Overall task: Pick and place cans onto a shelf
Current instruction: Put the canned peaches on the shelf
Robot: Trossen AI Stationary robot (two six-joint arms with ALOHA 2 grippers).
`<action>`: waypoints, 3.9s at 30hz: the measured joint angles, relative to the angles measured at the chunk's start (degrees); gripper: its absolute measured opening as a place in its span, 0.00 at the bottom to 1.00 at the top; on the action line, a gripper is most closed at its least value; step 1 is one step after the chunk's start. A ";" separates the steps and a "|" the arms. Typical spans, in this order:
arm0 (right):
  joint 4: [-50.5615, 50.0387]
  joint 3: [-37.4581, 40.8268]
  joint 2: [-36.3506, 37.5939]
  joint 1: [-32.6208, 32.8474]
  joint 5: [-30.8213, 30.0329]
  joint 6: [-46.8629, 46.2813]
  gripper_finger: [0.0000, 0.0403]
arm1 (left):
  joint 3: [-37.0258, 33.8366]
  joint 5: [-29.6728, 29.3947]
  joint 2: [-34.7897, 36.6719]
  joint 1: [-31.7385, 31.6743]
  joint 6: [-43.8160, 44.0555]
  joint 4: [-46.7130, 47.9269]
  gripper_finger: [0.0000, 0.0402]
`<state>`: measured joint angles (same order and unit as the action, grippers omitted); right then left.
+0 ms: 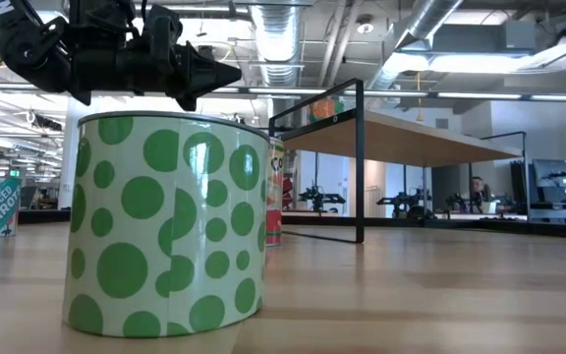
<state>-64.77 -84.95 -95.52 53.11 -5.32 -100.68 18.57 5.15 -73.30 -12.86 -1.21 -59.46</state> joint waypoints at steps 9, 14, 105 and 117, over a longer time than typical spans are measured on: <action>-8.03 -8.45 -12.19 -0.04 5.06 3.68 0.49 | 0.00 -0.02 0.00 0.00 0.09 0.16 0.00; -9.82 -9.09 -14.79 -0.04 5.44 6.01 0.46 | 0.00 -0.04 0.00 0.01 1.37 1.12 0.00; -19.81 -27.29 -6.94 -70.37 -9.84 121.70 0.06 | 0.02 -4.97 0.02 1.52 -0.07 3.50 0.00; -17.72 -27.27 -6.79 -69.62 -13.07 119.78 0.21 | 0.02 -4.97 0.02 1.55 -0.07 3.50 0.00</action>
<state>-82.49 -112.22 -102.30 -16.51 -18.39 19.10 18.59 0.18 -73.28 -11.31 -1.28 -55.96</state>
